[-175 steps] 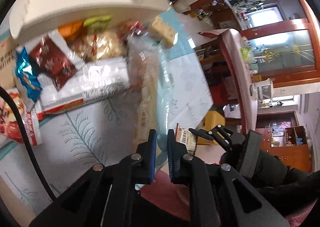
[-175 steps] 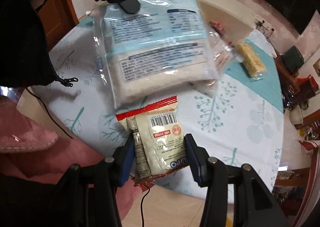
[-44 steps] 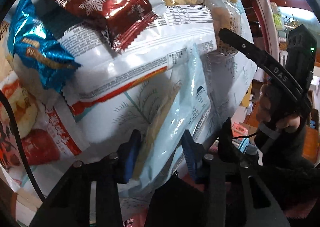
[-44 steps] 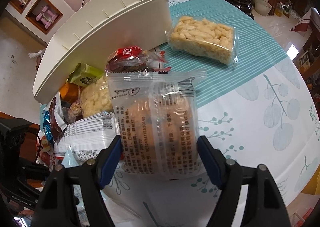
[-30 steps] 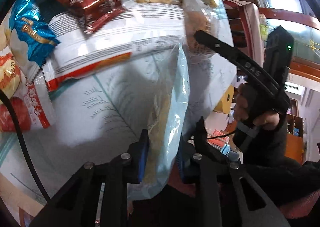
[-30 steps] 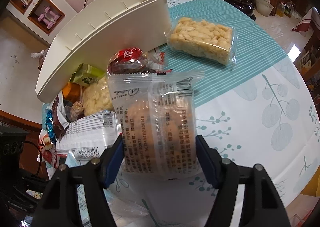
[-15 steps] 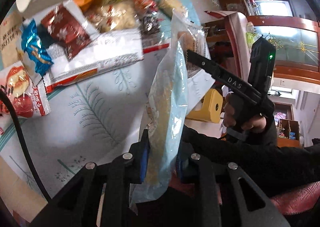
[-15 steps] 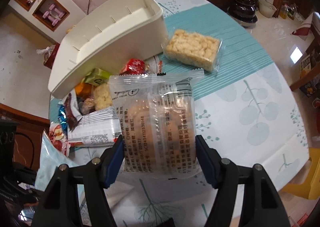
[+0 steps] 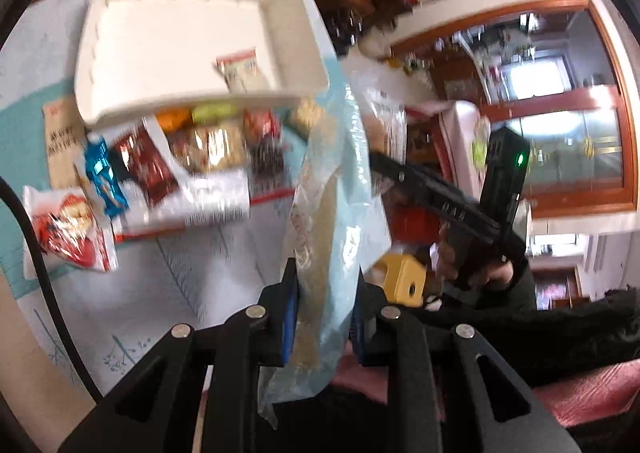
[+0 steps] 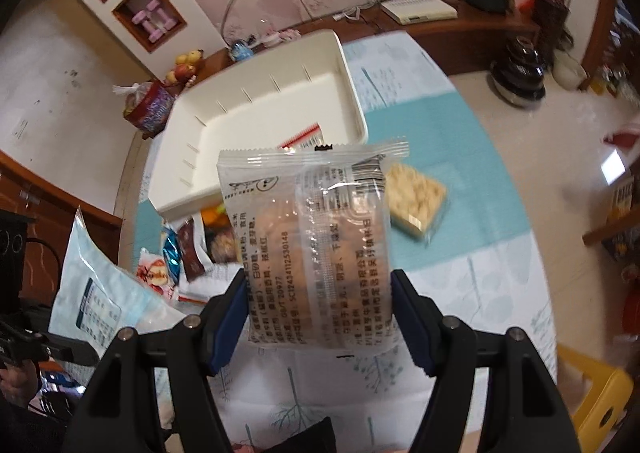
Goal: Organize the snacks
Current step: 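Lower pale blue bag with left gripper into tray while right gripper lowers cookie packet beside it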
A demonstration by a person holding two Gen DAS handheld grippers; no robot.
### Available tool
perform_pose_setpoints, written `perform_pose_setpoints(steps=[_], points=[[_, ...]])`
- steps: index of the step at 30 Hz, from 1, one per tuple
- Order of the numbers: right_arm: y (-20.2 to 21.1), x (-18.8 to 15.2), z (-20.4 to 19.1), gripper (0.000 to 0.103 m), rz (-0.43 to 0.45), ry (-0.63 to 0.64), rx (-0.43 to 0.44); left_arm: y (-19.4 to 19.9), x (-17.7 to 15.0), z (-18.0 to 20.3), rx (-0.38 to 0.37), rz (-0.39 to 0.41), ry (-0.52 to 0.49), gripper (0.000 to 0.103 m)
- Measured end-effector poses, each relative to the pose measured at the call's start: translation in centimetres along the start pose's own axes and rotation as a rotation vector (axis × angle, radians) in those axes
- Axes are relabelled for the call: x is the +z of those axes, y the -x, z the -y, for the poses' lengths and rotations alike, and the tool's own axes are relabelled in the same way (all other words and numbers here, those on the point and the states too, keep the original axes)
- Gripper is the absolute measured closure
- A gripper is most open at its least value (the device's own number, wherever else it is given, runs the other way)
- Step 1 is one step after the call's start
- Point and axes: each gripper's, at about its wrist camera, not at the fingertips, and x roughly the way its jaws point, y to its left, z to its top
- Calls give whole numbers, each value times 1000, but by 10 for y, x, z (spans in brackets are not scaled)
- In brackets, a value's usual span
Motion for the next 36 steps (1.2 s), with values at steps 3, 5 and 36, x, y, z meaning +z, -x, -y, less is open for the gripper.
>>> perform_pose_setpoints(steps=[3, 5, 36], points=[[4, 20, -1, 34, 11, 36, 20, 12, 16, 5, 24, 81, 9, 84], [5, 29, -2, 34, 19, 56, 24, 22, 24, 7, 61, 134, 7, 84], [-105, 126, -34, 32, 129, 307, 89, -18, 141, -76, 479, 543, 142, 82]])
